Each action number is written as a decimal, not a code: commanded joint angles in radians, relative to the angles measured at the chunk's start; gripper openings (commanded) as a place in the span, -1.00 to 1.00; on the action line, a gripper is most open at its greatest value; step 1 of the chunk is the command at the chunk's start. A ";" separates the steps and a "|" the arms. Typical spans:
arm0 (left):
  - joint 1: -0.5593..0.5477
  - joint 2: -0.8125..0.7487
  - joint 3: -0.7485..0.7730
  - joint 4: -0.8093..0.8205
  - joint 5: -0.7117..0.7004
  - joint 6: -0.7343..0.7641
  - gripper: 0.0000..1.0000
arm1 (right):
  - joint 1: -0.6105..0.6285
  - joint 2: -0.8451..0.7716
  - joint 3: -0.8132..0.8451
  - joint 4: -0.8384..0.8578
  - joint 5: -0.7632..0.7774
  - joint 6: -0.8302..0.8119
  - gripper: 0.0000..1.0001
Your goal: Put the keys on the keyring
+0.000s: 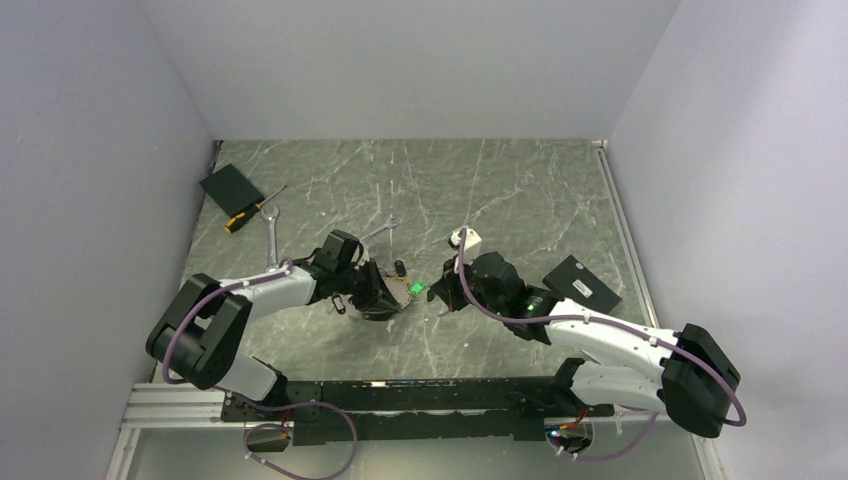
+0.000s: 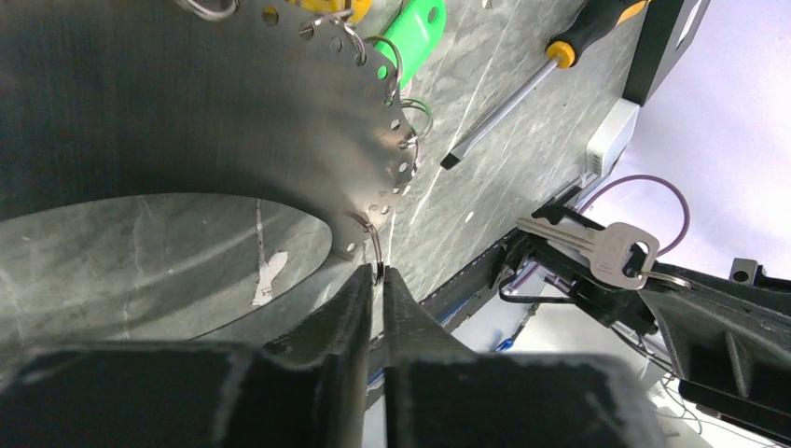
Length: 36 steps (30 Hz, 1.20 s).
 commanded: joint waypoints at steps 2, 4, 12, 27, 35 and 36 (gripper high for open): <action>-0.003 0.032 -0.010 0.041 -0.021 0.017 -0.50 | 0.004 0.026 -0.011 0.062 -0.001 -0.004 -1.00; -0.005 0.048 -0.007 0.034 -0.027 0.022 -0.43 | 0.003 0.030 -0.010 0.062 0.005 -0.008 -1.00; -0.006 0.048 0.032 -0.027 -0.070 0.058 -0.29 | 0.004 0.029 -0.016 0.052 0.012 -0.016 -1.00; -0.063 0.084 0.123 -0.120 -0.157 0.154 -0.40 | 0.003 0.008 -0.027 0.042 0.017 -0.015 -1.00; -0.089 0.129 0.166 -0.136 -0.181 0.179 -0.42 | 0.003 0.000 -0.024 0.029 0.020 -0.021 -1.00; -0.093 0.132 0.168 -0.138 -0.186 0.180 -0.43 | 0.003 0.000 -0.024 0.029 0.020 -0.021 -1.00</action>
